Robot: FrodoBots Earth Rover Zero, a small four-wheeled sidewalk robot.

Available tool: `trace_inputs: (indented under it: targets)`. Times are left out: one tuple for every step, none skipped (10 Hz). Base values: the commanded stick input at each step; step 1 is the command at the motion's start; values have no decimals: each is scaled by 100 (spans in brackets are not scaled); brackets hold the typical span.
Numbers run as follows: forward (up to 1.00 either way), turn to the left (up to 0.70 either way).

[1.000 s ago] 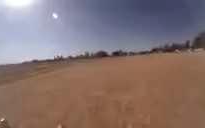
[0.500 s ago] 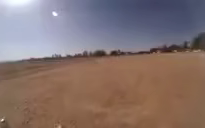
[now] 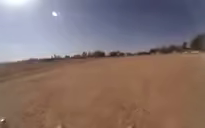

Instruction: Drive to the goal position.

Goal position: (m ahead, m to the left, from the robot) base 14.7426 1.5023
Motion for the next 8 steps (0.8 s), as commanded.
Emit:
trace_inputs:
  targets:
    - [100, 0]
    - [100, 0]
    - [100, 0]
    - [100, 0]
    - [100, 0]
    - [100, 0]
    - [100, 0]
    - [100, 0]
